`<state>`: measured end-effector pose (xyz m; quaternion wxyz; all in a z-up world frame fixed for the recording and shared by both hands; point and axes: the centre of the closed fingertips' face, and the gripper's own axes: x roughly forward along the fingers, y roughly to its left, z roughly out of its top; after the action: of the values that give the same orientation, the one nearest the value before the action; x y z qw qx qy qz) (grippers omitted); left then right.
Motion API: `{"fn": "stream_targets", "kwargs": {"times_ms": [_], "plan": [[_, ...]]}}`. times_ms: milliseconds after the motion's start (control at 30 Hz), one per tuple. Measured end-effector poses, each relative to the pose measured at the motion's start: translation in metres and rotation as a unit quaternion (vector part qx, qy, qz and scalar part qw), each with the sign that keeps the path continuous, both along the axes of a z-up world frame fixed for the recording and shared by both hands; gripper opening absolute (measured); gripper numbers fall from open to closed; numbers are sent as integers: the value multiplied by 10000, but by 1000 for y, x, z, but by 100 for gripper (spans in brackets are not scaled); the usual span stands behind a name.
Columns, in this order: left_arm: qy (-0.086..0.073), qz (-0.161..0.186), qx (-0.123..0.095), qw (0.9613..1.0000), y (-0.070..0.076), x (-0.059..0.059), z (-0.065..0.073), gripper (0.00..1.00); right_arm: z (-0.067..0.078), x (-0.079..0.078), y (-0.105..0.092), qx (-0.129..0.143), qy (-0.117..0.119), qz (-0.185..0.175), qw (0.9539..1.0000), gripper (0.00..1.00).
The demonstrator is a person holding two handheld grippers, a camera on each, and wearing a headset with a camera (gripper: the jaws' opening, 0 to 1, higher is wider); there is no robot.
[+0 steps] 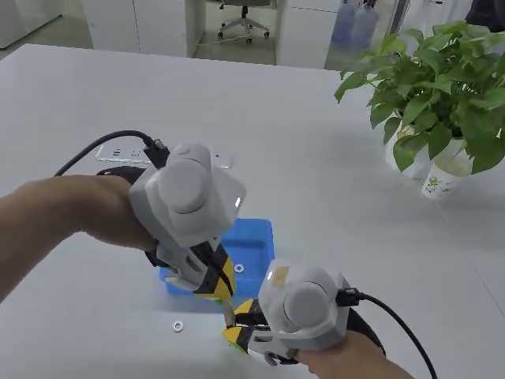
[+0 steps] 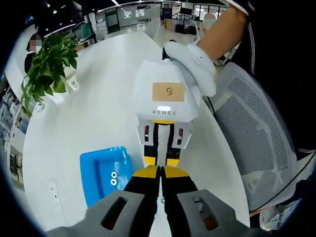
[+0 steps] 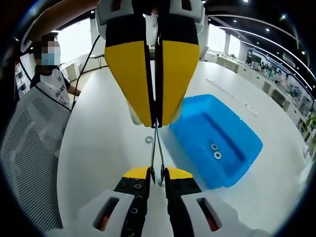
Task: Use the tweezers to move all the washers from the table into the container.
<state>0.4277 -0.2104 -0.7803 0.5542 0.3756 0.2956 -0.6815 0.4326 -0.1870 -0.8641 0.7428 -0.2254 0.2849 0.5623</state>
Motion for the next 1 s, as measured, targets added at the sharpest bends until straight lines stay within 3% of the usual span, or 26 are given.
{"fn": "stream_targets", "kwargs": {"times_ms": [567, 1000], "plan": [[-58, -37, 6, 10000, -3, 1, 1, 5, 0, -3, -3, -66, -122, 45, 9999, 19], [-58, -33, 28, 10000, -1, 1, 2, 5, 5, 0, -1, 5, -224, 43, 9997, 13]]}}
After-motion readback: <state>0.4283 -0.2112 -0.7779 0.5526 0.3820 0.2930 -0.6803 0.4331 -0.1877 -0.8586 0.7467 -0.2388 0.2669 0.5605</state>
